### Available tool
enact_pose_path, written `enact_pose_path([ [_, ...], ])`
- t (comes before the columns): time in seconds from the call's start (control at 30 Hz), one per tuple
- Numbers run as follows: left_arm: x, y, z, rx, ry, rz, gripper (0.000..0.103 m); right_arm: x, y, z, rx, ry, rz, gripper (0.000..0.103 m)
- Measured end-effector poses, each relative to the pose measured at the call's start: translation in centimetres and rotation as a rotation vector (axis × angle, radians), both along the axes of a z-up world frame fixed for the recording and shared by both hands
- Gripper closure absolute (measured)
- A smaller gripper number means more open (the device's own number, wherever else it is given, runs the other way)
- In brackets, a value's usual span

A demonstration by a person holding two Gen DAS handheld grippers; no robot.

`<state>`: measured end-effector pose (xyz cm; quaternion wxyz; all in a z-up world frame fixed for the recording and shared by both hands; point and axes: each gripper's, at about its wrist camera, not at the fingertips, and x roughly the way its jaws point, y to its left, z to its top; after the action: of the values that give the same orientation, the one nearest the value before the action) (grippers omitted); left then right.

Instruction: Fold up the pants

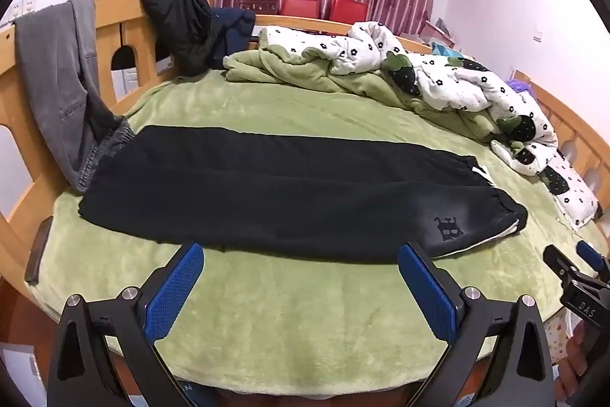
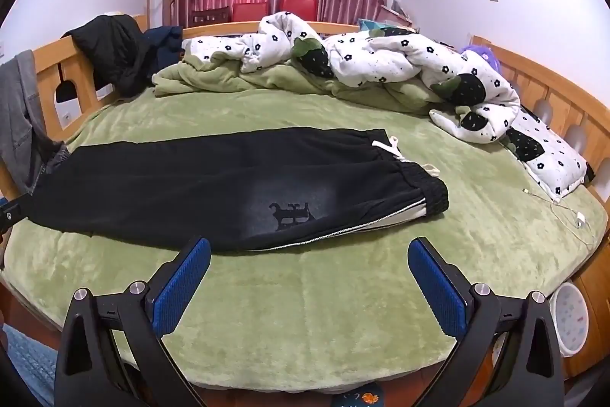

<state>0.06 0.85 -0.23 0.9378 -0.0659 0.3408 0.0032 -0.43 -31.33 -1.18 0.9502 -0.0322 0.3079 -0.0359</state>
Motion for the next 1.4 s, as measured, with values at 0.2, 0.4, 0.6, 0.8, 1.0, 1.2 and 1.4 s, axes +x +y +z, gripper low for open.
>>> enact_pose_path([
  [0.2, 0.1, -0.4, -0.2, 0.028, 0.003, 0.008, 0.0, 0.1, 0.4, -0.4, -0.005, -0.001, 0.005, 0.001],
  [0.4, -0.1, 0.0, -0.1, 0.018, -0.003, 0.01, 0.0, -0.1, 0.3, -0.4, 0.003, 0.0, 0.004, 0.001],
  [0.6, 0.0, 0.0, -0.1, 0.018, -0.002, 0.012, 0.0, 0.0, 0.4, -0.5, 0.008, -0.003, 0.002, 0.001],
  [0.8, 0.1, 0.4, -0.3, -0.011, 0.012, 0.019, 0.0, 0.1, 0.4, -0.6, 0.013, -0.004, 0.002, 0.001],
  [1.0, 0.0, 0.7, -0.2, -0.013, 0.011, 0.011, 0.0, 0.0, 0.4, -0.7, 0.01, -0.007, 0.002, 0.001],
  [1.2, 0.0, 0.8, -0.1, -0.012, 0.014, 0.008, 0.0, 0.1, 0.5, -0.6, 0.018, -0.007, 0.0, 0.001],
  [1.4, -0.1, 0.6, -0.1, -0.009, 0.006, 0.008, 0.0, 0.1, 0.4, -0.5, 0.017, -0.006, -0.001, 0.001],
])
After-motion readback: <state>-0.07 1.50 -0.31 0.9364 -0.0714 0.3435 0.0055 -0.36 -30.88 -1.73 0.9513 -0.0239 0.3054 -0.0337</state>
